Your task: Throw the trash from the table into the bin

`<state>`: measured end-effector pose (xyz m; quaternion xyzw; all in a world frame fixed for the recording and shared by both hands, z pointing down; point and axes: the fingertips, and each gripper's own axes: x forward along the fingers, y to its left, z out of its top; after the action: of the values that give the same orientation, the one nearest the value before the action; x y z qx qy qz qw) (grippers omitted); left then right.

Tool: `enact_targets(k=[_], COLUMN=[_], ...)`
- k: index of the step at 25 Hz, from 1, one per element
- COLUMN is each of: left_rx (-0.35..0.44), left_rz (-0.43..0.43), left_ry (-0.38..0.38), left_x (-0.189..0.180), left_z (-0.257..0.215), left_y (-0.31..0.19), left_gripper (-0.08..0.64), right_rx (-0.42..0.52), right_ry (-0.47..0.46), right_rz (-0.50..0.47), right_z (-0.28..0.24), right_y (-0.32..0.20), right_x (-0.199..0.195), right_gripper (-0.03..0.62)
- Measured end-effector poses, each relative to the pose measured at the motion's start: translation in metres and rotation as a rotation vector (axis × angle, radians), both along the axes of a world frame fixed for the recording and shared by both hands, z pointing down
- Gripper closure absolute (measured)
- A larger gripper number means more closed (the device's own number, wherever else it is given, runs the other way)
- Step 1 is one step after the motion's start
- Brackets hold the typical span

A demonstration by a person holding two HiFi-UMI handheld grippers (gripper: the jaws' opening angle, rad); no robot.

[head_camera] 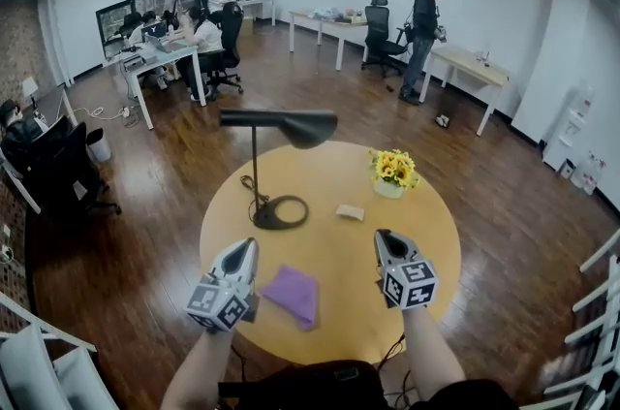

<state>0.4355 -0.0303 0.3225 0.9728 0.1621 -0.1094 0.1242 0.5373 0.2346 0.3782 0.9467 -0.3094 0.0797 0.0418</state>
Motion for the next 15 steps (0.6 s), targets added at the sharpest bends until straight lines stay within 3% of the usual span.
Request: enact_targets(k=[3, 9, 15], left_rx=[-0.018, -0.002, -0.010], left_rz=[0.075, 0.085, 0.076], left_ry=[0.020, -0.070, -0.119], left_x=[-0.013, -0.004, 0.039], left_z=[0.003, 0.039, 0.054], left_y=[0.004, 0.011, 0.030], left_gripper=[0.528, 0.529, 0.528], right_rx=[-0.011, -0.039, -0.126], right_ry=[0.012, -0.049, -0.091], right_rz=[0.001, -0.005, -0.071], right_z=[0.004, 0.038, 0.064], right_y=[-0.005, -0.011, -0.006], right_x=[-0.008, -0.007, 0.045], right_gripper=[0.591, 0.591, 0.576])
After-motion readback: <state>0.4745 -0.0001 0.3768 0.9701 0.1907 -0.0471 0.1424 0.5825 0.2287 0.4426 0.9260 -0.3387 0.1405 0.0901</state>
